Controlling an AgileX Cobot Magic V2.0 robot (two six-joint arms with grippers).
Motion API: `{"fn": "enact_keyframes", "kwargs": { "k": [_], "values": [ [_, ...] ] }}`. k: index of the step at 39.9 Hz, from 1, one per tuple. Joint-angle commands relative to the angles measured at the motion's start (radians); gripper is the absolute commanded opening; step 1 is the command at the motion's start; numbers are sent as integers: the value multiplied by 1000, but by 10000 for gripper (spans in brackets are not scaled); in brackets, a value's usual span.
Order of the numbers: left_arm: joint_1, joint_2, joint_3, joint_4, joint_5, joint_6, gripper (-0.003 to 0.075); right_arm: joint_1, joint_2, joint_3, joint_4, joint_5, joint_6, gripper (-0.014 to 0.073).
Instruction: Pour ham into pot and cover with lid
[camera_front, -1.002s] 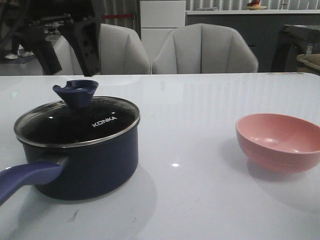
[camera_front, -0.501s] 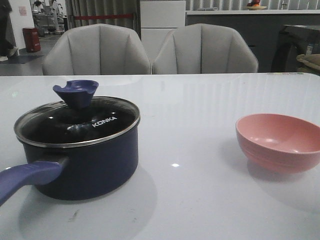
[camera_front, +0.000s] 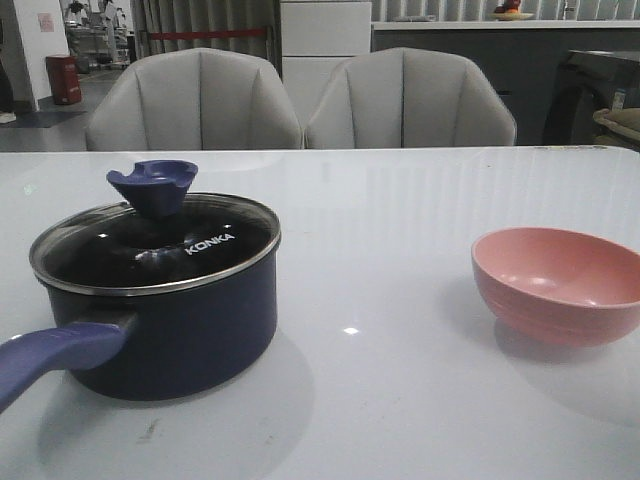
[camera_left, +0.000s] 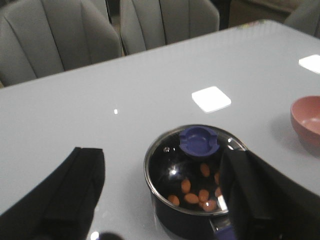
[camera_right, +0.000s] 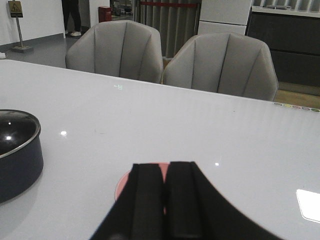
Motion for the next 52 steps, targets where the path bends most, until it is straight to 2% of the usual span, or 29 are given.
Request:
{"fn": "enact_keyframes", "kwargs": {
  "k": [1, 4, 8, 16, 18, 40, 47, 52],
  "values": [
    [3, -126, 88, 6, -192, -2, 502, 3, 9, -28, 3, -82, -4, 142],
    [3, -202, 166, 6, -252, -2, 497, 3, 9, -28, 3, -82, -4, 142],
    [3, -282, 237, 6, -297, -2, 420, 3, 9, -28, 3, -82, -4, 142],
    [3, -320, 276, 6, -357, -2, 102, 3, 9, -28, 3, -82, -4, 142],
    [3, -320, 276, 6, -357, -2, 125, 3, 9, -28, 3, -82, -4, 142],
    [8, -320, 311, 26, -381, -2, 125, 3, 9, -28, 3, -82, -4, 142],
    [134, -320, 447, 17, -525, -18, 125, 3, 9, -28, 3, -82, -4, 142],
    [256, -320, 543, 17, -643, -122, 125, 3, 9, -28, 3, -82, -4, 142]
  ]
}}
